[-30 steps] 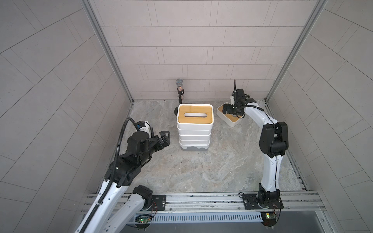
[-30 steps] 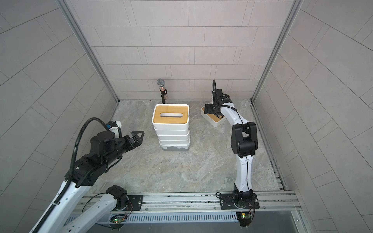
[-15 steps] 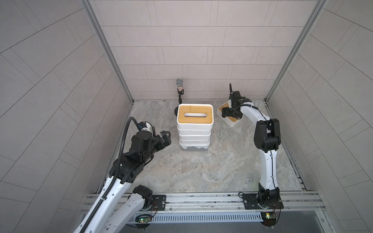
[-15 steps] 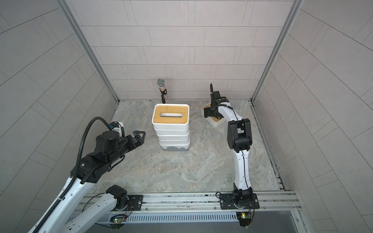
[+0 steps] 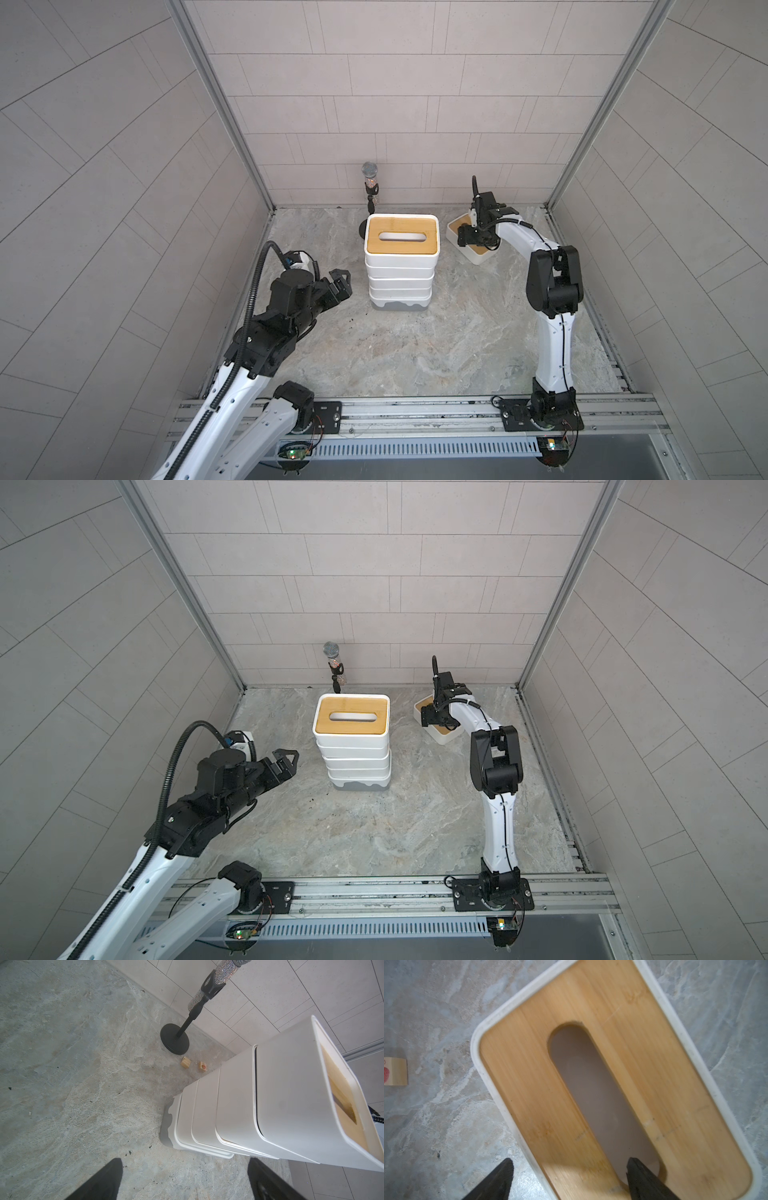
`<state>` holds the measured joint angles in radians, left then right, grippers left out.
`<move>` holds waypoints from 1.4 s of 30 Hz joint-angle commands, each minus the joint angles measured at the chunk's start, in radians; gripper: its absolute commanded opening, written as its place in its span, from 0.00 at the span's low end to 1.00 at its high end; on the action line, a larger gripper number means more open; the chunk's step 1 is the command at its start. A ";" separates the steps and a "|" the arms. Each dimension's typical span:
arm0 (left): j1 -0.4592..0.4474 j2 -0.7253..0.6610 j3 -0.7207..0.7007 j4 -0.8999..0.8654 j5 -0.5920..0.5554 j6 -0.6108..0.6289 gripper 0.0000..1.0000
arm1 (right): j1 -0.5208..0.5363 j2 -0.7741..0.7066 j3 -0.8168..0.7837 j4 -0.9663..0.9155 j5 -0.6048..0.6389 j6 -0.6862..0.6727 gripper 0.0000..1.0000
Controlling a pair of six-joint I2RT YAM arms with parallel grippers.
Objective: Stack the tissue boxes
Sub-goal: Pick up the tissue box from the center of the board.
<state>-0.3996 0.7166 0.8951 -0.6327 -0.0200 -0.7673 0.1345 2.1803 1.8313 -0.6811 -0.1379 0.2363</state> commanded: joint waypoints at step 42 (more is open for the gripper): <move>0.005 0.030 0.012 0.064 0.094 0.007 1.00 | 0.016 -0.067 -0.154 -0.062 0.058 0.027 0.51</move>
<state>-0.3996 0.7544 0.8970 -0.5831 0.0692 -0.7685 0.1459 2.0930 1.6695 -0.7074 -0.1017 0.2638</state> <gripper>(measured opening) 0.998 0.526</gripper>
